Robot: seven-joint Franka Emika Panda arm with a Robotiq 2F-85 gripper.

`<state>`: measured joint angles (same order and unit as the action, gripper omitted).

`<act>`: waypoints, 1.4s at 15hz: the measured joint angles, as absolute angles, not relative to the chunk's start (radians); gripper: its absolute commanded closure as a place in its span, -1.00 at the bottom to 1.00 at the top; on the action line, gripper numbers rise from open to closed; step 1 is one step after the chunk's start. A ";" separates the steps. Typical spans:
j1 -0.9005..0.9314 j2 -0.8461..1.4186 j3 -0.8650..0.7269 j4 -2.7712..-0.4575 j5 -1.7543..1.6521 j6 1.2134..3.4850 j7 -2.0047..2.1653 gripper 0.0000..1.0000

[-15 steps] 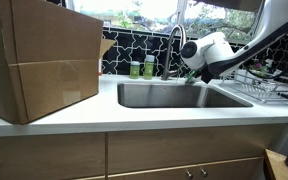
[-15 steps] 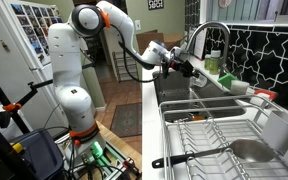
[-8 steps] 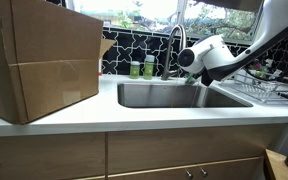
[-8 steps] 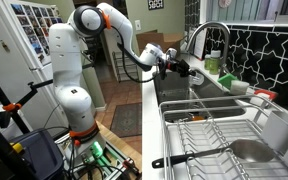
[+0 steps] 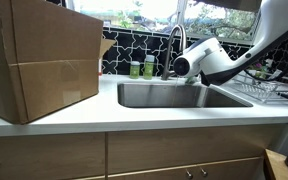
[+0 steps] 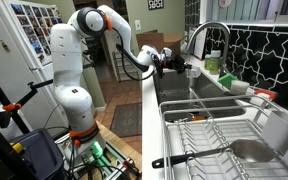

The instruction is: Take the container out of the sink then empty it and place it upside down on the edge of the sink

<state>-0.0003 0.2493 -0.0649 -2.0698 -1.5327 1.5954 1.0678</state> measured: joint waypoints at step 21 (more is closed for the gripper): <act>-0.009 0.283 0.020 -2.128 -1.671 1.572 1.059 0.94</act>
